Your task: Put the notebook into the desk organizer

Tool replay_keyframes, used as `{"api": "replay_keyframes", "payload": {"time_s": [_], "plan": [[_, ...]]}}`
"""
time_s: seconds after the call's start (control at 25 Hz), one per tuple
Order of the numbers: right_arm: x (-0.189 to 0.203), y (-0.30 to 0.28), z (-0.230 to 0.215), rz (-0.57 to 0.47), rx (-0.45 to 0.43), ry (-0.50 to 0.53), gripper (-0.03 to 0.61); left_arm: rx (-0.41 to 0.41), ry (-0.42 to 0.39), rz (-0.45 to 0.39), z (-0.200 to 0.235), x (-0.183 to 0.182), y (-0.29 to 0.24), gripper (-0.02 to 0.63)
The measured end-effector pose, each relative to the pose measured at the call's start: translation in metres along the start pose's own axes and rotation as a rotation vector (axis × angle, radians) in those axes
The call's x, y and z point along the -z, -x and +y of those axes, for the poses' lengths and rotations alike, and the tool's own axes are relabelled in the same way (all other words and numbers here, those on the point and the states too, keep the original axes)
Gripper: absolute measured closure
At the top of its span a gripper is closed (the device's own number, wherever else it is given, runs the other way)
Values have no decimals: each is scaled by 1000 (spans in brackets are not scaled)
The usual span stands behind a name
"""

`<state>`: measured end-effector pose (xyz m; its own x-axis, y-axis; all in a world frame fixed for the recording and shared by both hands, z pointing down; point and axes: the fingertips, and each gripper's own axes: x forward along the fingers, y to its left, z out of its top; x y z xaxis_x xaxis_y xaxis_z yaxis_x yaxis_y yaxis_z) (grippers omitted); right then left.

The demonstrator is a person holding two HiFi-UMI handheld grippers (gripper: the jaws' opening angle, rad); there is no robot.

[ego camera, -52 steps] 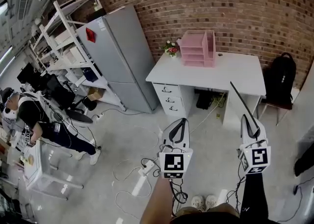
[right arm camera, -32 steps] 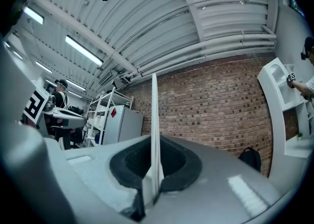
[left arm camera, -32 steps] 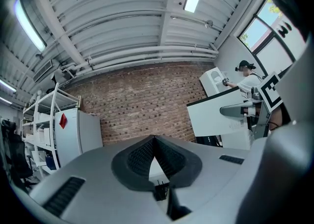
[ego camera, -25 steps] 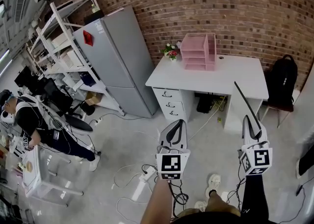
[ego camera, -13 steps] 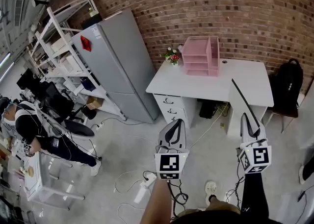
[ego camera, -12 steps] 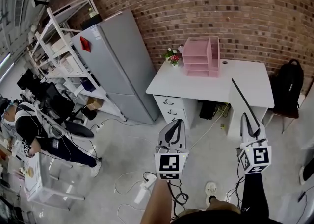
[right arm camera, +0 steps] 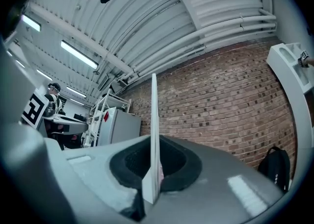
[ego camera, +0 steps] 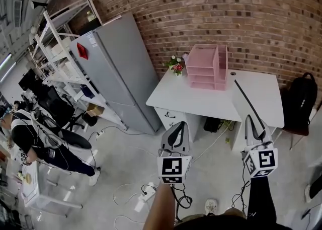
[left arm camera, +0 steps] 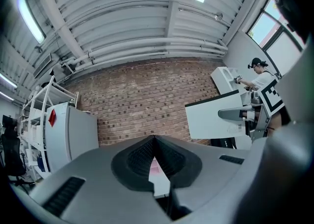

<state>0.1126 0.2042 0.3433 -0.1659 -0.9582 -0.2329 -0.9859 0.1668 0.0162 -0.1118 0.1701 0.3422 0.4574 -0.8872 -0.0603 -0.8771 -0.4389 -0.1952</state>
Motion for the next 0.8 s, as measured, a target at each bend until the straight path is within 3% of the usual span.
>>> {"api": "replay_keyframes", "payload": {"time_s": [0.64, 0.8], "plan": [[23, -70, -49, -15, -7, -32, 570, 21, -4, 11, -5, 10, -88, 606], [34, -87, -58, 23, 21, -27, 571, 29, 1, 13, -1, 15, -108, 606]]}}
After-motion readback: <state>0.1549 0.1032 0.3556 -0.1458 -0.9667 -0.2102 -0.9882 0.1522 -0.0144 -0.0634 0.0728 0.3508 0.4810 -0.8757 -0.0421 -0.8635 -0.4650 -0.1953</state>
